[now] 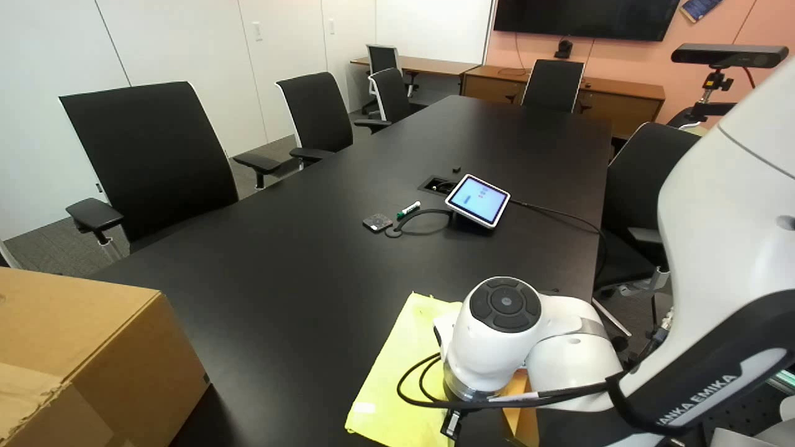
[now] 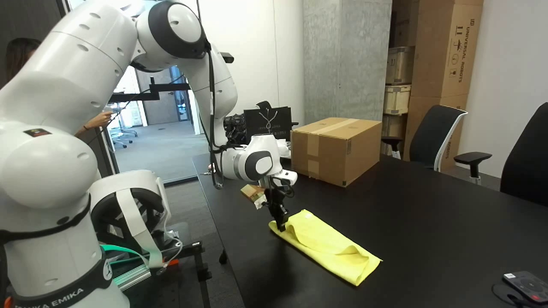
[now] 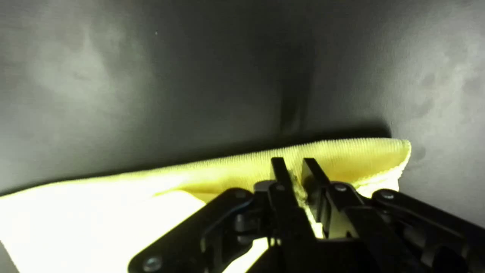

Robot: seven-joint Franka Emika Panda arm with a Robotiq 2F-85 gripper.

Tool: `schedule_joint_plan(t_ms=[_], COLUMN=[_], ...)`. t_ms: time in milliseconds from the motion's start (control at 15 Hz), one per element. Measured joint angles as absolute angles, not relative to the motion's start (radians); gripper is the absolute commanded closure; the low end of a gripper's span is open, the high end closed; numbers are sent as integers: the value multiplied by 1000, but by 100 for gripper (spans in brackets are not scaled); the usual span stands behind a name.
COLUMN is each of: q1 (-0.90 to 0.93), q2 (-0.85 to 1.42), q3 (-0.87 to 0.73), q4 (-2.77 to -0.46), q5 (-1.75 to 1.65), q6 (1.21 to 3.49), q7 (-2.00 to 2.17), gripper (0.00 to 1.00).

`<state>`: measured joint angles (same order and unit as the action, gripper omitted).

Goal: Fold the towel on the table.

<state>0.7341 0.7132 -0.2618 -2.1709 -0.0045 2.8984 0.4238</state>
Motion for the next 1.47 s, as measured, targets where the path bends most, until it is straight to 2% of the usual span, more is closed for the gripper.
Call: schedule_joint_plan(t_ms=[333, 800, 867, 933, 1000, 1267, 1467], q1=[804, 807, 804, 800, 797, 798, 810], q2=[700, 746, 755, 763, 770, 774, 750], q3=[-328, -326, -324, -321, -320, -320, -319], q4=[-2106, -1949, -1931, -1916, -1906, -1877, -1863], q5=[-46, -76, -76, -77, -77, -77, -77], q6=[2870, 2760, 2748, 2734, 2726, 2678, 2602], q7=[462, 476, 476, 476, 480, 563, 670], gripper=[81, 81, 56, 56, 51, 20, 1])
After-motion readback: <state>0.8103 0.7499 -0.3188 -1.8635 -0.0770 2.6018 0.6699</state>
